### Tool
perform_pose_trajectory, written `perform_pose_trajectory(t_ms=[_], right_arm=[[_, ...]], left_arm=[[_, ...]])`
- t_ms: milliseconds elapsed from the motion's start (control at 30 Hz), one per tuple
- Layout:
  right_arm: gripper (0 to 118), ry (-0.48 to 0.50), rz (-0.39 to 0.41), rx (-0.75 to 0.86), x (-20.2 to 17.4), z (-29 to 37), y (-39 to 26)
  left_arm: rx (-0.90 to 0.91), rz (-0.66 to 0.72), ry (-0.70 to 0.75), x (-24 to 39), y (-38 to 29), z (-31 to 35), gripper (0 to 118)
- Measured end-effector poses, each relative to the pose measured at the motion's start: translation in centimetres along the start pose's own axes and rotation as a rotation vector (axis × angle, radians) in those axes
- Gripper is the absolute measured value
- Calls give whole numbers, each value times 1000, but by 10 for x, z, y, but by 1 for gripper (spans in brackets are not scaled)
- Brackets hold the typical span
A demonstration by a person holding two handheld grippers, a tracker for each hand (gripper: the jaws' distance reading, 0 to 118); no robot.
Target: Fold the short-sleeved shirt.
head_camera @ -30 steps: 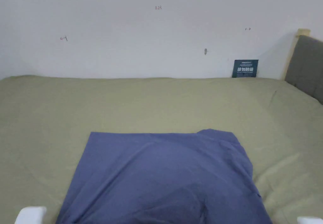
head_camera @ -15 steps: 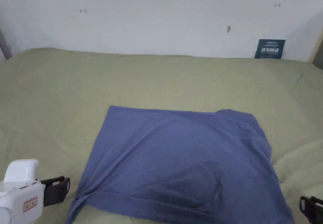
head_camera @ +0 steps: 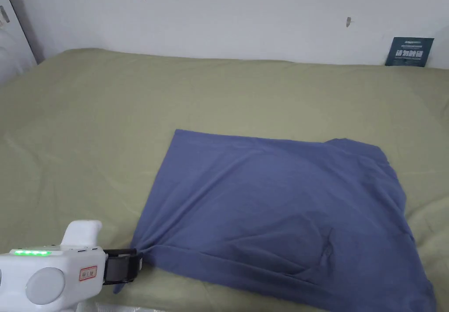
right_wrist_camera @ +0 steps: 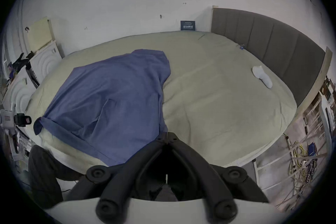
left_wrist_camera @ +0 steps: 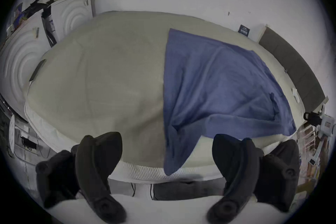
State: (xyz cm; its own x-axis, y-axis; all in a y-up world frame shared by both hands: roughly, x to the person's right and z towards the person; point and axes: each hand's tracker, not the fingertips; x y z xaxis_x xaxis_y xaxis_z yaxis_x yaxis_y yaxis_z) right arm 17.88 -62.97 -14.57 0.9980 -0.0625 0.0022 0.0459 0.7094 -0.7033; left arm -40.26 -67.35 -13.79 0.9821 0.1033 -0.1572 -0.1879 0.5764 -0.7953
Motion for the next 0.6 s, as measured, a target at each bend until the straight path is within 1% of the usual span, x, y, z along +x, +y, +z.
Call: perform_pose_trajectory(t_ms=[67, 133, 167, 200, 233, 267, 300, 400, 433, 467, 500, 533, 567, 600], right_arm=[[0, 7, 15, -12, 1, -4, -2], [0, 15, 22, -21, -4, -4, -4], [0, 19, 24, -28, -1, -6, -6], [0, 27, 31, -40, -2, -8, -7], [0, 34, 39, -52, -4, -8, -8], [0, 35, 43, -59, -6, -9, -9], [0, 37, 50, -66, 0, -13, -12], [0, 54, 59, -94, 2, -18, -16], [15, 70, 56, -111, 6, -21, -18], [47, 83, 55, -127, 8, -23, -20], [90, 94, 57, -149, 8, -26, -21], [118, 110, 65, -182, 7, -31, -22], [113, 120, 73, -220, 8, -36, -24], [106, 130, 88, -221, 9, -40, -26]], left_arm=[[-45, -15, -17, 3, 0, -9, 105], [-53, -36, 9, 9, -1, -18, 103], [-56, -50, 27, 12, -1, -22, 99], [-65, -61, 33, 12, 0, -23, 87], [-68, -70, 27, 13, 0, -24, 41], [-76, -86, 25, 15, 0, -26, 2], [-58, -113, 71, 19, -3, -27, 1], [-73, -101, 42, 21, -3, -22, 1], [-68, -95, 43, 22, -4, -21, 1], [-68, -93, 46, 21, -3, -20, 1], [-67, -88, 44, 21, -2, -20, 1], [-69, -81, 40, 21, -3, -19, 1], [-71, -80, 39, 22, -3, -19, 1], [-69, -81, 43, 21, -2, -18, 1]])
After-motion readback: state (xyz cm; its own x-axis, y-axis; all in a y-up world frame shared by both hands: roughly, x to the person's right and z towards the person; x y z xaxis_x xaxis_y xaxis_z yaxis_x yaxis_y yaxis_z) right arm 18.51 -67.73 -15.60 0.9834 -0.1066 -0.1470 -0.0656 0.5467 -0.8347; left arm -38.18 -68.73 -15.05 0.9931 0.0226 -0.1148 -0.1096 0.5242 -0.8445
